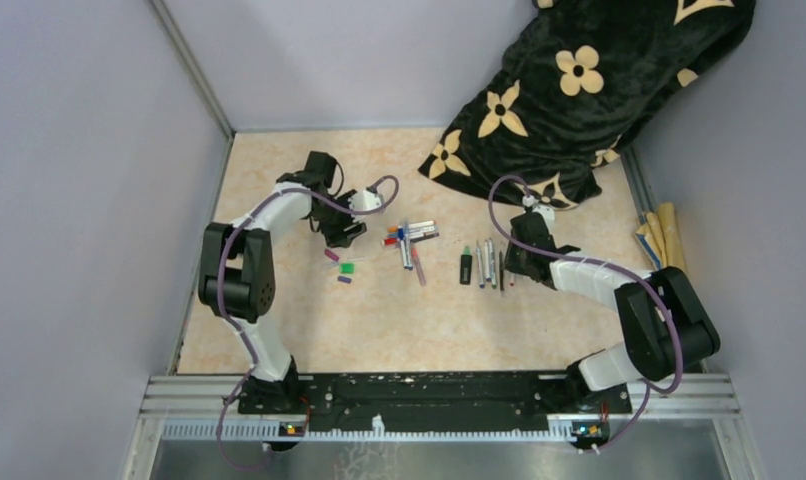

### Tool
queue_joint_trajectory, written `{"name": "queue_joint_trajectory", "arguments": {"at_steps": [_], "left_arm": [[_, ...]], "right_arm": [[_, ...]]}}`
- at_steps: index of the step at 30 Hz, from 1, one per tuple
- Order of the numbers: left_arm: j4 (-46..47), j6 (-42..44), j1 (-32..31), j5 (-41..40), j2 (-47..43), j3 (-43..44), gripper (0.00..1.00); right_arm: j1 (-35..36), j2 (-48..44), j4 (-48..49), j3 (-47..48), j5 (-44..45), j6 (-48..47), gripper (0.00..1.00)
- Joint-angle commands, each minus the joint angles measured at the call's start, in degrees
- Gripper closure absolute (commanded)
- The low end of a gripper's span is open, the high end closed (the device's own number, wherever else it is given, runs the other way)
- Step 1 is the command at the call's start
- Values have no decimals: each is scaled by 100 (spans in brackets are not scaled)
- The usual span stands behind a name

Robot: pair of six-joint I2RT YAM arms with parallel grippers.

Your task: Open the pen caps

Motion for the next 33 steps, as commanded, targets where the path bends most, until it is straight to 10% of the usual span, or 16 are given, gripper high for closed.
{"name": "queue_joint_trajectory", "arguments": {"at_steps": [1,10,22,33], "left_arm": [[-563,-369,8,618,-299,576,32],[-1046,-1007,341,1372,-771,1388,3],[-1968,-1845,1625,2551,-995,2164,1],[-2185,-1923,2020,2560,-1280,1891,1]], "right_arm": [[-11,-30,-87,-6,-341,-9,69],[410,-925,-865,912,121,-248,59],[2337,1303,-800,2903,160,-684,59],[2680,2603,-706,3565,160,-770,62]]}}
